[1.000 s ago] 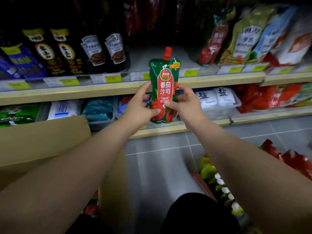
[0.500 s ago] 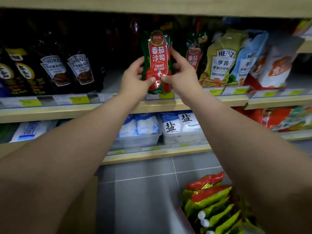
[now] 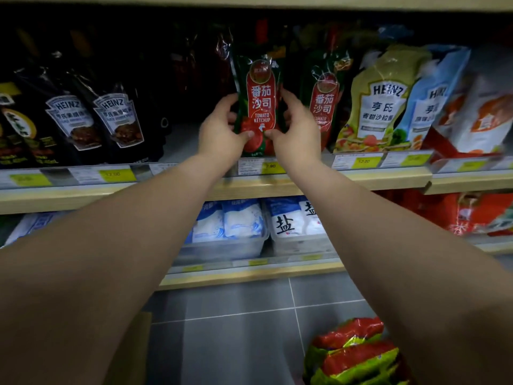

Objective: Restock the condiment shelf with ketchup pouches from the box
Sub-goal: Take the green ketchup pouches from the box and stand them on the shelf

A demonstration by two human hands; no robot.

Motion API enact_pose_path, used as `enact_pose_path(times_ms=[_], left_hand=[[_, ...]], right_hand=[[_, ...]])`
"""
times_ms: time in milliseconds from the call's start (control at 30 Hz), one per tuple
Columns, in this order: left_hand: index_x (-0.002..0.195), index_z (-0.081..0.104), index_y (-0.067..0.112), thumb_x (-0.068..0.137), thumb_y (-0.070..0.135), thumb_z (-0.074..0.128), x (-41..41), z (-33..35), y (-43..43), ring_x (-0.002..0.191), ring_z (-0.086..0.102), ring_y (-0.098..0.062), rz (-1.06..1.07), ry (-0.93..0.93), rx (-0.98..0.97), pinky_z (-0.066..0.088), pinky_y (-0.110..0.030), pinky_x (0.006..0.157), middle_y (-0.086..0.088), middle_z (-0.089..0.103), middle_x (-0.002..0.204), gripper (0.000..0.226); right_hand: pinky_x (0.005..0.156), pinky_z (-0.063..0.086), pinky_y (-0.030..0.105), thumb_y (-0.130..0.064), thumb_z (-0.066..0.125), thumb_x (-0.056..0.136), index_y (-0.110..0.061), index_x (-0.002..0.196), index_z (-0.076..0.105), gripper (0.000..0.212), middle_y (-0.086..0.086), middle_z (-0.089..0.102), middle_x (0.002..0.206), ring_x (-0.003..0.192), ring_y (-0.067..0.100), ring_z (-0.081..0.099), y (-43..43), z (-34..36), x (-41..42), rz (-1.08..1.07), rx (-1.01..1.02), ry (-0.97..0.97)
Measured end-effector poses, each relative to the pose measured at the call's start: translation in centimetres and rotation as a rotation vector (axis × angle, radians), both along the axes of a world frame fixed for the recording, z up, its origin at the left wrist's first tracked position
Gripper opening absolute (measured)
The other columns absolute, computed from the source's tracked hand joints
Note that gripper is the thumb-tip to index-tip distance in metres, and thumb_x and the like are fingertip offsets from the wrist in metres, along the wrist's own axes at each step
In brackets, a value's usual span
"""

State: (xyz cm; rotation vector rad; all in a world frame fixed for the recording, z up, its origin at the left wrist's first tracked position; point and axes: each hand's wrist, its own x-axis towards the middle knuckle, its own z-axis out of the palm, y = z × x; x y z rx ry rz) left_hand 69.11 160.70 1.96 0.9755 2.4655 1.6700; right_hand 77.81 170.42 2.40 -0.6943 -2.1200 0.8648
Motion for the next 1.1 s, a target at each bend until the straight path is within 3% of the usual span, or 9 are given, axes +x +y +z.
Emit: enact_pose_path(times_ms=[300,367,467,567,667,733,833,900,1100], left_hand=[[0.127,0.042,0.021,0.061,0.023,0.084,0.4,-0.8,0.7,0.082,0.051,-0.009,0.055,0.160,-0.160,0.035,-0.014,0.060,0.014,0.051,0.083,0.079],[0.127,0.042,0.020,0.061,0.023,0.085,0.6,-0.7,1.1,0.087,0.055,-0.013,0.069,0.160,-0.182,0.040,-0.020,0.068,0.003,0.062,0.096,0.078],[0.128,0.039,0.019,0.065,0.019,0.083,0.9,-0.3,2.2,0.099,0.059,-0.021,0.077,0.145,-0.224,0.044,-0.028,0.075,-0.007,0.063,0.113,0.077],[0.129,0.037,0.020,0.072,0.014,0.077,0.8,0.0,3.7,0.077,0.058,-0.010,0.087,0.082,-0.233,0.046,-0.022,0.064,-0.002,0.060,0.103,0.070],[0.132,0.035,0.022,0.079,0.013,0.070,0.4,0.0,4.5,0.058,0.039,0.005,0.119,0.064,-0.236,0.028,-0.013,0.048,0.007,0.051,0.092,0.064],[0.133,0.035,0.022,0.078,0.013,0.071,0.3,0.0,4.6,0.062,0.043,0.000,0.121,0.082,-0.263,0.031,-0.014,0.050,0.006,0.051,0.093,0.067],[0.133,0.034,0.020,0.074,0.019,0.075,0.5,0.1,4.3,0.093,0.059,-0.019,0.098,0.117,-0.315,0.049,-0.031,0.074,-0.003,0.061,0.111,0.072],[0.132,0.036,0.021,0.074,0.024,0.076,0.7,0.2,3.4,0.107,0.059,-0.024,0.109,0.129,-0.319,0.049,-0.036,0.084,-0.005,0.061,0.120,0.071],[0.122,0.049,0.021,0.079,0.026,0.066,1.9,0.3,-3.7,0.097,0.058,-0.016,0.068,0.167,-0.125,0.048,-0.029,0.085,0.003,0.062,0.108,0.047]], right_hand=[[0.095,0.049,0.039,-0.016,0.059,0.087,-0.025,0.140,0.039,0.058,0.003,0.058,0.130,0.117,0.019,0.054,0.6,-2.2,2.5,0.050,0.105,-0.062],[0.098,0.047,0.039,-0.019,0.056,0.089,-0.021,0.138,0.043,0.051,0.005,0.057,0.132,0.120,0.021,0.053,0.8,-2.4,3.2,0.064,0.162,-0.114],[0.101,0.045,0.038,-0.022,0.053,0.091,-0.015,0.134,0.049,0.044,0.008,0.058,0.131,0.120,0.023,0.053,1.5,-2.5,4.0,0.042,0.199,-0.170],[0.101,0.044,0.036,-0.023,0.051,0.092,-0.011,0.131,0.053,0.041,0.009,0.059,0.130,0.120,0.024,0.053,2.1,-2.5,4.5,0.035,0.218,-0.219],[0.099,0.045,0.038,-0.023,0.050,0.092,-0.011,0.129,0.054,0.039,0.011,0.060,0.127,0.117,0.025,0.055,2.2,-2.5,4.4,0.053,0.249,-0.245],[0.096,0.046,0.038,-0.023,0.049,0.092,-0.010,0.128,0.055,0.039,0.012,0.062,0.124,0.114,0.026,0.057,2.0,-2.6,4.2,0.048,0.257,-0.246],[0.093,0.047,0.039,-0.021,0.047,0.092,-0.010,0.125,0.058,0.037,0.013,0.064,0.119,0.108,0.028,0.058,1.8,-2.7,4.1,0.017,0.267,-0.239],[0.094,0.045,0.039,-0.021,0.048,0.091,-0.009,0.122,0.060,0.035,0.012,0.065,0.117,0.109,0.028,0.057,1.2,-2.6,4.1,-0.002,0.269,-0.226],[0.096,0.037,0.032,-0.016,0.053,0.084,-0.008,0.114,0.061,0.032,0.009,0.064,0.112,0.109,0.026,0.053,-4.7,-3.0,4.9,0.033,0.247,-0.148]])
